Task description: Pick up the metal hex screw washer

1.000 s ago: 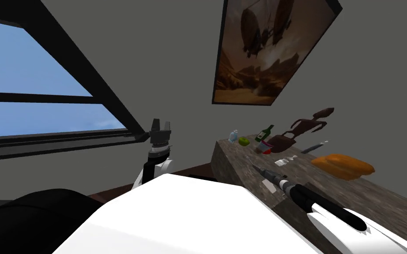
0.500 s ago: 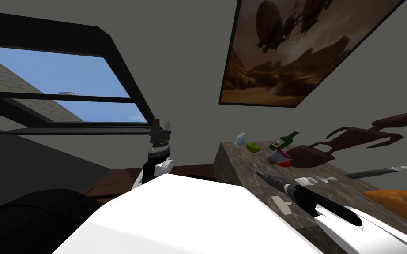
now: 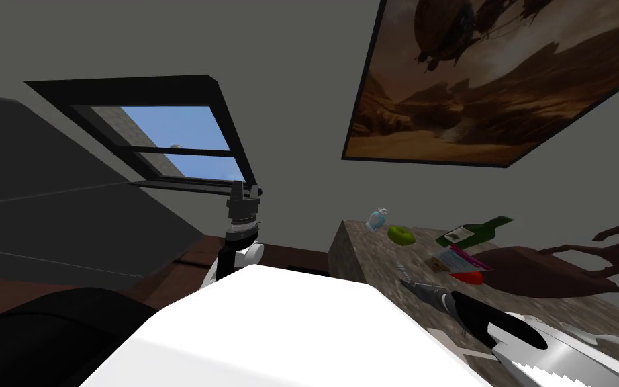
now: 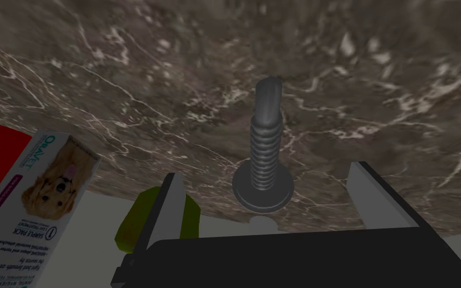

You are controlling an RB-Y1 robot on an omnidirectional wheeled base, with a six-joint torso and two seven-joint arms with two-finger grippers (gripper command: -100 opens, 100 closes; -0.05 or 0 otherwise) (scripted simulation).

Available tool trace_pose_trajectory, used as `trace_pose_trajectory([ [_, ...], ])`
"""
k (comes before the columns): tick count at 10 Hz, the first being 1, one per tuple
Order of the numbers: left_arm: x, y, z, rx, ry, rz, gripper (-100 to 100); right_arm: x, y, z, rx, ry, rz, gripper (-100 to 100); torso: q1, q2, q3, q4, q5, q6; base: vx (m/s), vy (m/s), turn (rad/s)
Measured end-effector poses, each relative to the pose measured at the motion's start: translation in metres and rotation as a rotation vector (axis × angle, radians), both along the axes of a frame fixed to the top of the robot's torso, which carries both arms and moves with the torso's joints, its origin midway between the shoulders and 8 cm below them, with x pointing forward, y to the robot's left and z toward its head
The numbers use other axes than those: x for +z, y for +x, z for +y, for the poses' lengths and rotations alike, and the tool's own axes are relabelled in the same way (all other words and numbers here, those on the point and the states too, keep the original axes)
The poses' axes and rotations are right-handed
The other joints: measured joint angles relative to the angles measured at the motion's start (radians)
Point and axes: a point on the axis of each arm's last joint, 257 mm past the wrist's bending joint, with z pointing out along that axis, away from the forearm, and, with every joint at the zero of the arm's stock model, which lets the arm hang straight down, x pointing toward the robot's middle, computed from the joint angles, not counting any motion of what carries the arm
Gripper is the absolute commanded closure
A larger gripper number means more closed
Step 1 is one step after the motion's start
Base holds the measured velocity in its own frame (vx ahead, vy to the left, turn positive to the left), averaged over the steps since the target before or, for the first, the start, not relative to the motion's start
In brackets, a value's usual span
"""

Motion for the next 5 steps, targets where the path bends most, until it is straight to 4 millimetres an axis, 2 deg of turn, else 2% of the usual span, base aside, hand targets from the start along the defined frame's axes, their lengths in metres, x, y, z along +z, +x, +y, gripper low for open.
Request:
trace_pose_trajectory([
  [1, 0.000, 0.000, 0.000, 0.000, 0.000, 0.000, 0, 0.000, -0.001, 0.000, -0.001, -0.001, 0.004, 0, 0.002, -0.001, 0.000, 0.000, 0.000, 0.000, 0.000, 0.000, 0.000],
  [2, 0.000, 0.000, 0.000, 0.000, 0.000, 0.000, 0, 0.000, -0.001, 0.000, -0.001, -0.001, 0.003, -100, 0.003, -0.001, -0.001, 0.000, 0.001, 0.000, -0.045, -0.003, 0.187],
  [3, 0.000, 0.000, 0.000, 0.000, 0.000, 0.000, 0, -0.002, -0.002, -0.003, -0.012, -0.002, 0.005, -100, 0.003, 0.000, 0.000, 0.000, 0.001, -0.001, -0.110, -0.015, 0.287],
  [5, 0.000, 0.000, 0.000, 0.000, 0.000, 0.000, 0, -0.006, -0.003, -0.012, -0.046, -0.001, 0.007, -100, 0.002, 0.004, 0.003, 0.001, 0.001, 0.000, -0.097, -0.005, 0.151],
])
